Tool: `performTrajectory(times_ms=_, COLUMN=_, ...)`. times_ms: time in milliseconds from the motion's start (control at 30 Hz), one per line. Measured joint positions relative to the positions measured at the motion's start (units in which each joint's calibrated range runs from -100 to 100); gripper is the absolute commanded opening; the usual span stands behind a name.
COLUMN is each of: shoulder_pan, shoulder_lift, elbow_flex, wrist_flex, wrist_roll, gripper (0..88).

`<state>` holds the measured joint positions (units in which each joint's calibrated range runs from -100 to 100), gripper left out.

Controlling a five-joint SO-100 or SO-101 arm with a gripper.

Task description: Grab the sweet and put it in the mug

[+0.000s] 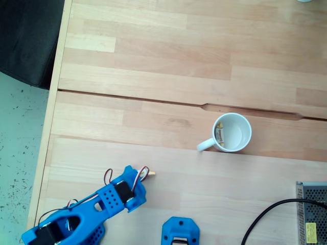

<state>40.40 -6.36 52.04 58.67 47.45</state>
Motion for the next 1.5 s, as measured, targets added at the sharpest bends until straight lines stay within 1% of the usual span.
performTrajectory(times_ms=267, shoulder_pan=-0.1, shoulder_lift=2.8, elbow_flex=0.0, wrist_flex=-3.3, wrist_roll=-0.2, gripper=32.4)
performTrajectory(times_ms=767, shoulder_pan=-0.1, shoulder_lift=4.5, elbow_flex=-0.6, wrist_flex=-3.5, wrist_roll=-0.3, gripper=31.7)
performTrajectory(times_ms=833, shoulder_pan=-0.1, shoulder_lift=4.5, elbow_flex=-0.6, wrist_flex=-3.5, wrist_roll=-0.3, gripper=29.0)
performTrajectory(times_ms=900, shoulder_pan=-0.1, shoulder_lift=4.5, elbow_flex=-0.6, wrist_flex=-3.5, wrist_roll=-0.3, gripper=24.1)
performTrajectory(times_ms=1167, shoulder_pan=-0.3, shoulder_lift=4.5, elbow_flex=-1.0, wrist_flex=-3.7, wrist_roll=-0.3, gripper=0.2)
performTrajectory(times_ms=1500, shoulder_pan=-0.3, shoulder_lift=5.0, elbow_flex=-1.6, wrist_flex=-3.7, wrist_roll=-0.3, gripper=0.0)
